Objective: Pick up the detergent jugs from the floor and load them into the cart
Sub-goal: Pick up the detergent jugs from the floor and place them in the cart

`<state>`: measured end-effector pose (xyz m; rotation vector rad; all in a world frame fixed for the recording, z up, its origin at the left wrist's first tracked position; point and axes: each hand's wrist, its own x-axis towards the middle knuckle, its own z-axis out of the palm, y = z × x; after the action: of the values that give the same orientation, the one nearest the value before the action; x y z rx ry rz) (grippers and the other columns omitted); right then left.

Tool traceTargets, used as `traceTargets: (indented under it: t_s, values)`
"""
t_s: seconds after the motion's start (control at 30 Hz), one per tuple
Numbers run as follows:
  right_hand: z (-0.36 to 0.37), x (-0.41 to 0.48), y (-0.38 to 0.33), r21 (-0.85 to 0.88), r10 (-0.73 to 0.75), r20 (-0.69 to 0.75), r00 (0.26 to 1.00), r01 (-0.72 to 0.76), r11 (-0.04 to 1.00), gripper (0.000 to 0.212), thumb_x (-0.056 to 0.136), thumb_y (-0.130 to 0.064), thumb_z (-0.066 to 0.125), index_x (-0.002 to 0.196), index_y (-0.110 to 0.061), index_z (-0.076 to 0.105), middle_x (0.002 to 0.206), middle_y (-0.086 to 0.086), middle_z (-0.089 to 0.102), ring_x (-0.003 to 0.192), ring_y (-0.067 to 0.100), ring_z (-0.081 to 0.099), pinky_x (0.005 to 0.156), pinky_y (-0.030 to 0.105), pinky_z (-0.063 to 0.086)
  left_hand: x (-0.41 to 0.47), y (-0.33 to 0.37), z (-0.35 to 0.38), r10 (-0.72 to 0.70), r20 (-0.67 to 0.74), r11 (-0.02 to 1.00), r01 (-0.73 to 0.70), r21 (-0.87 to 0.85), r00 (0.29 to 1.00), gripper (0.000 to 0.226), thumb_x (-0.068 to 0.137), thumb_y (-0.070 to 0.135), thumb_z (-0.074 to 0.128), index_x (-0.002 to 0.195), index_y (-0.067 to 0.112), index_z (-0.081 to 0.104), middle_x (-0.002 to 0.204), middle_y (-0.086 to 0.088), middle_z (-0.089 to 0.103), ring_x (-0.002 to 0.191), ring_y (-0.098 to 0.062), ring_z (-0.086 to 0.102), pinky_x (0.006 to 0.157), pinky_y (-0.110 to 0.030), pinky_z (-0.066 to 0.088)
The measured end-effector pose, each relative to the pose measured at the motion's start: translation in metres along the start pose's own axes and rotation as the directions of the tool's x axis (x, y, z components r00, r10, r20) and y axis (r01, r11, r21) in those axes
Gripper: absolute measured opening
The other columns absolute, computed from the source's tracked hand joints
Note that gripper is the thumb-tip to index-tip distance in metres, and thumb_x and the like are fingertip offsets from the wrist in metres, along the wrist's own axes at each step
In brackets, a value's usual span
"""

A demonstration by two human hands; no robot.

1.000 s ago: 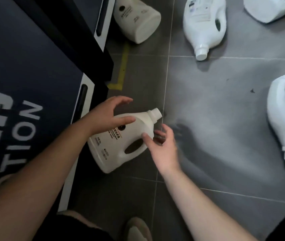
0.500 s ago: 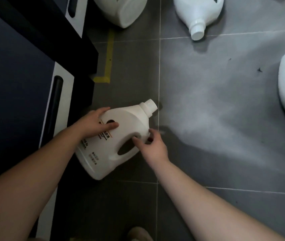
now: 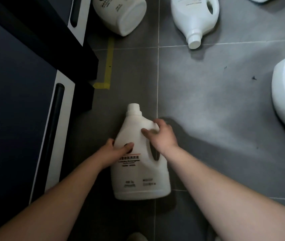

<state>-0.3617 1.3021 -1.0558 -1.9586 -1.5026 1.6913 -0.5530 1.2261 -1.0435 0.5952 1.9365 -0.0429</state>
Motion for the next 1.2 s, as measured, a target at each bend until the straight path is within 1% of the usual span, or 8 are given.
traceTargets:
  t_s: [0.13, 0.23, 0.43, 0.6, 0.77, 0.9, 1.03, 1.2]
  values:
    - [-0.018, 0.002, 0.009, -0.051, 0.162, 0.118, 0.98, -0.157, 0.986, 0.095, 0.077, -0.063, 0.083, 0.151, -0.021, 0.043, 0.148, 0.005, 0.056, 0.134, 0.029, 0.057, 0.104, 0.036, 0.048, 0.003, -0.001, 0.013, -0.022, 0.124, 0.942, 0.062, -0.329, 0.992, 0.138, 0.038, 0.091, 0.083, 0.152, 0.023, 0.043, 0.136, -0.005, 0.066, 0.125, -0.03, 0.063, 0.112, -0.053, 0.048]
    - [-0.022, -0.003, 0.018, -0.031, 0.217, 0.154, 0.964, -0.214, 0.976, 0.089, 0.077, -0.066, 0.081, 0.144, -0.019, 0.047, 0.136, 0.003, 0.065, 0.125, 0.028, 0.063, 0.091, 0.032, 0.046, 0.003, 0.0, 0.023, 0.018, 0.093, 0.851, 0.034, -0.524, 0.996, 0.122, 0.045, 0.073, 0.086, 0.146, 0.017, 0.048, 0.126, -0.008, 0.072, 0.114, -0.03, 0.07, 0.103, -0.049, 0.055]
    - [-0.021, -0.003, 0.019, 0.073, 0.161, 0.065, 0.985, -0.166, 0.983, 0.071, 0.073, -0.058, 0.088, 0.123, -0.014, 0.064, 0.119, 0.002, 0.073, 0.108, 0.024, 0.069, 0.093, 0.034, 0.053, -0.002, 0.003, 0.032, 0.052, -0.007, 0.777, -0.045, -0.628, 0.999, 0.101, 0.051, 0.06, 0.088, 0.136, 0.014, 0.058, 0.118, -0.011, 0.076, 0.103, -0.03, 0.076, 0.093, -0.046, 0.061]
    - [-0.031, 0.001, 0.006, 0.233, 0.06, 0.004, 0.998, -0.059, 0.971, 0.063, 0.068, -0.049, 0.095, 0.116, -0.017, 0.067, 0.107, -0.002, 0.076, 0.1, 0.021, 0.074, 0.094, 0.041, 0.059, -0.009, 0.025, 0.018, 0.149, -0.131, 0.745, -0.198, -0.637, 0.98, 0.104, 0.05, 0.058, 0.089, 0.139, 0.014, 0.058, 0.121, -0.009, 0.075, 0.101, -0.026, 0.076, 0.083, -0.039, 0.061]
    - [-0.055, 0.01, -0.022, 0.243, -0.109, -0.065, 0.992, 0.122, 0.962, 0.075, 0.056, -0.056, 0.097, 0.117, -0.025, 0.067, 0.108, -0.005, 0.078, 0.1, 0.017, 0.075, 0.095, 0.047, 0.06, -0.02, 0.053, -0.006, 0.261, -0.295, 0.702, -0.39, -0.596, 0.919, 0.122, 0.039, 0.066, 0.099, 0.143, 0.021, 0.056, 0.132, -0.004, 0.07, 0.109, -0.022, 0.074, 0.09, -0.041, 0.061]
    - [-0.075, 0.011, -0.04, 0.155, -0.272, -0.112, 0.956, 0.287, 0.945, 0.095, 0.047, -0.068, 0.09, 0.129, -0.03, 0.062, 0.123, -0.008, 0.073, 0.114, 0.013, 0.069, 0.102, 0.043, 0.057, -0.024, 0.07, -0.02, 0.37, -0.4, 0.674, -0.539, -0.505, 0.839, 0.091, 0.061, 0.039, 0.096, 0.141, 0.027, 0.053, 0.132, 0.005, 0.064, 0.116, -0.014, 0.065, 0.092, -0.033, 0.055]
    - [-0.087, 0.009, -0.041, 0.054, -0.38, -0.134, 0.915, 0.389, 0.92, 0.097, 0.048, -0.066, 0.09, 0.133, -0.035, 0.055, 0.133, -0.007, 0.065, 0.124, 0.015, 0.062, 0.108, 0.045, 0.052, -0.027, 0.076, -0.031, 0.496, -0.422, 0.676, -0.643, -0.361, 0.759, 0.098, 0.052, 0.039, 0.099, 0.137, 0.04, 0.049, 0.141, 0.012, 0.058, 0.13, -0.011, 0.057, 0.106, -0.035, 0.05]
    - [-0.103, -0.003, -0.036, -0.11, -0.44, -0.061, 0.896, 0.432, 0.895, 0.101, 0.056, -0.046, 0.101, 0.143, -0.028, 0.053, 0.135, -0.01, 0.054, 0.126, 0.01, 0.053, 0.108, 0.032, 0.045, -0.033, 0.071, -0.032, 0.596, -0.338, 0.711, -0.674, -0.201, 0.729, 0.093, 0.062, 0.017, 0.101, 0.122, 0.06, 0.043, 0.14, 0.015, 0.05, 0.13, -0.007, 0.049, 0.094, -0.018, 0.043]
